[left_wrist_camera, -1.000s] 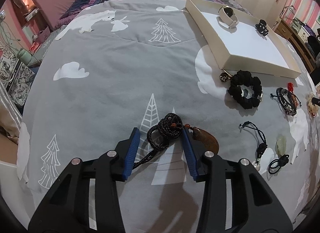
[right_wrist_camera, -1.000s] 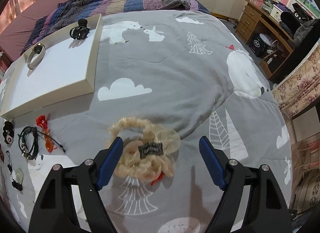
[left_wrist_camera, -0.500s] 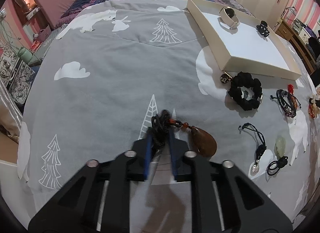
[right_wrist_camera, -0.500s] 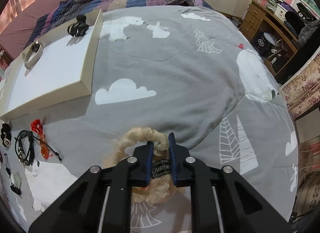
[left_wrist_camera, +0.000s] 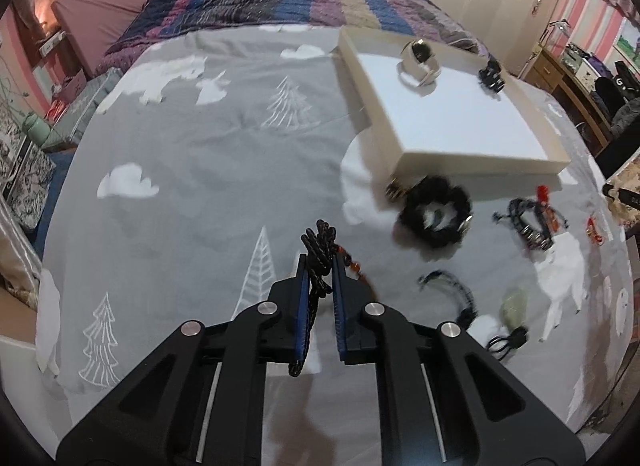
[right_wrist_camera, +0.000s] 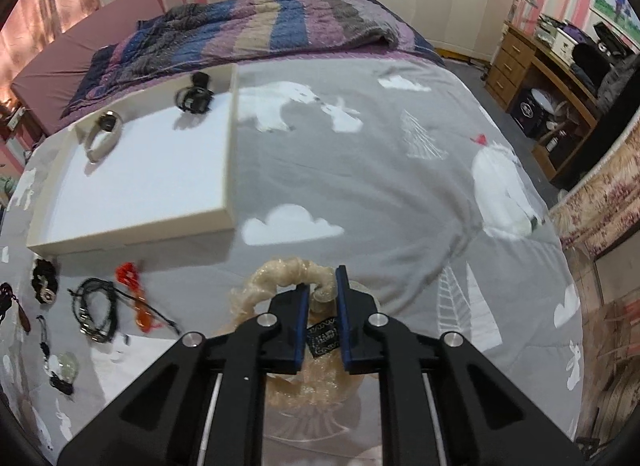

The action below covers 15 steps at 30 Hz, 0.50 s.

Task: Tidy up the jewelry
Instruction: 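Carry the necklace with the left tool into the tray while the right tool carries the scrunchie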

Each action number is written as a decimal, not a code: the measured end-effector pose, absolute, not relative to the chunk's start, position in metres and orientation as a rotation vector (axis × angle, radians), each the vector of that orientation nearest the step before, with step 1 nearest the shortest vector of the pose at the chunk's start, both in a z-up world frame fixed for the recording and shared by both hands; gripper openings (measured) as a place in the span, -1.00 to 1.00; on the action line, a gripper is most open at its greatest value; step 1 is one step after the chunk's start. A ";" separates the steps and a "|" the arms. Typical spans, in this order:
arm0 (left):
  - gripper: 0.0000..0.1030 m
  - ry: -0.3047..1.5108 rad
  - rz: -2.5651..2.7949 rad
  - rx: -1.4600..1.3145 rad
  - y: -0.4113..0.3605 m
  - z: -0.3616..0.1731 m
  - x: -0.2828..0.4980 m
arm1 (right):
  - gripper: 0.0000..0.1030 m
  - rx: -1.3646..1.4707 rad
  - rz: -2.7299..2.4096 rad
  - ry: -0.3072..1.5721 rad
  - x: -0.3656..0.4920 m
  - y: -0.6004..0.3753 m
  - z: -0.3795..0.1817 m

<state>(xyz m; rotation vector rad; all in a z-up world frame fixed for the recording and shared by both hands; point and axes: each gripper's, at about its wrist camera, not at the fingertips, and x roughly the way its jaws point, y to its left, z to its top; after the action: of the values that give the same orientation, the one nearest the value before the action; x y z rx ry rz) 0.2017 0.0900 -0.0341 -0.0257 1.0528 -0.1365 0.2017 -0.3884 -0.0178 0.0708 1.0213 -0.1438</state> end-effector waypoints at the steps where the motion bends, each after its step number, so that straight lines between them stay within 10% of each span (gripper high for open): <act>1: -0.82 1.046 -0.145 -0.022 0.086 -0.028 0.205 | -0.75 0.063 -0.137 1.015 0.204 -0.384 -0.015; 15: -0.83 0.975 -0.232 -0.004 0.034 0.035 0.274 | -0.75 0.008 -0.020 0.961 0.282 -0.319 0.028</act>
<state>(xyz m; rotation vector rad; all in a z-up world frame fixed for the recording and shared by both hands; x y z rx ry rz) 0.2741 0.0341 0.0351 -0.0043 0.9752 -0.2319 0.2820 -0.3194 0.0277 0.0075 0.9610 -0.0202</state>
